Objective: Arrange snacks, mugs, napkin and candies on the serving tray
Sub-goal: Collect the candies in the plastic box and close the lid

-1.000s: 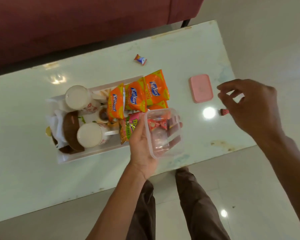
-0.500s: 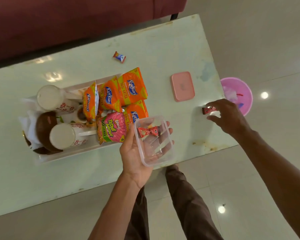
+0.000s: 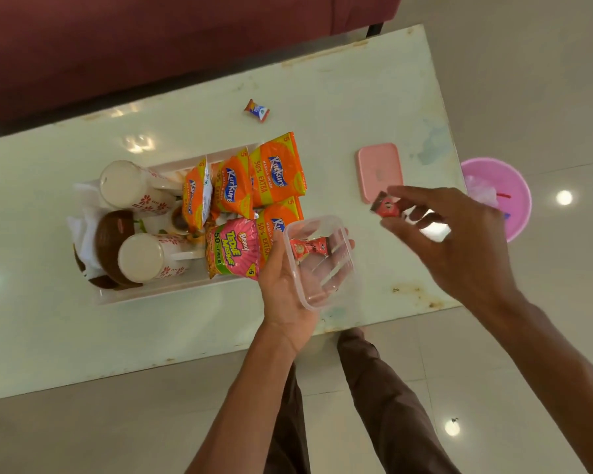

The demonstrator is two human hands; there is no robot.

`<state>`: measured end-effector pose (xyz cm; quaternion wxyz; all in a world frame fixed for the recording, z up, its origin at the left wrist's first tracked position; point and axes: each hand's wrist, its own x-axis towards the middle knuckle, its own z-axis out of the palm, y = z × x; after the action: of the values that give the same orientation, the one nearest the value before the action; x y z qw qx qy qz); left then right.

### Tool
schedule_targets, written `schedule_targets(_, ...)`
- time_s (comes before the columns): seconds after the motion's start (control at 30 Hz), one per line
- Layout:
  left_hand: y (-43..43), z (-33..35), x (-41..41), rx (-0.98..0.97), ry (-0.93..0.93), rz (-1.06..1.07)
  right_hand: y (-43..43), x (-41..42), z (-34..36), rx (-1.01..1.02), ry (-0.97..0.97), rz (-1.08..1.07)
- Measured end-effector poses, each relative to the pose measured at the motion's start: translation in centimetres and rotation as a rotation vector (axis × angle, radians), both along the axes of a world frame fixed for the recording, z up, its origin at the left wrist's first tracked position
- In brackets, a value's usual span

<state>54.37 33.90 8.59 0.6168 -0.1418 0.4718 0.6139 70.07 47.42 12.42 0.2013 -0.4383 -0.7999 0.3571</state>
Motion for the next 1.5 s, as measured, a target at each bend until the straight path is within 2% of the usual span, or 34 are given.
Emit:
schedule_targets(0.1, 0.0, 0.2, -0.1, -0.023, 0.056, -0.030, -2.4, -2.7, 3.9, 0.035, -0.029, 0.211)
schedule_targets(0.23, -0.5, 0.3, -0.3, 0.006, 0.117, -0.040, -4.4, -5.2, 3.9, 0.175, -0.226, 0.407)
schedule_targets(0.33, -1.0, 0.1, -0.8, 0.020, 0.070, 0.003, -5.1, -6.3, 2.9, 0.219, -0.299, 0.473)
schedule_targets(0.5, -1.6, 0.3, -2.1, 0.049, 0.040, 0.061, -6.1, -7.9, 2.4, 0.171, -0.310, 0.513)
schedule_targets(0.63, -1.8, 0.7, -3.4, 0.027, 0.014, 0.055, -5.4, -8.9, 3.6, -0.062, -0.185, 0.383)
schedule_targets(0.73, -2.3, 1.7, -5.1, 0.064, -0.018, 0.035, -3.5, -10.2, 4.5, -0.062, -0.071, 0.191)
schedule_targets(0.87, -2.9, 3.1, -7.7, 0.112, -0.072, 0.013, 0.9, -14.4, 3.9, -0.066, -0.075, 0.016)
schedule_targets(1.0, -3.4, 4.5, -11.0, 0.147, -0.089, 0.080, 5.4, -21.3, 0.5, -0.024, -0.145, 0.008)
schedule_targets(1.13, -3.7, 4.8, -14.5, 0.175, -0.069, 0.124, 8.8, -27.5, -4.9, -0.018, -0.319, 0.066)
schedule_targets(1.27, -3.5, 4.0, -17.2, 0.173, -0.058, 0.137, 10.1, -30.2, -8.7, -0.060, -0.469, 0.046)
schedule_targets(1.5, -4.1, 2.6, -20.1, 0.232, -0.097, 0.161, 10.2, -31.7, -11.7, 0.030, -0.578, 0.085)
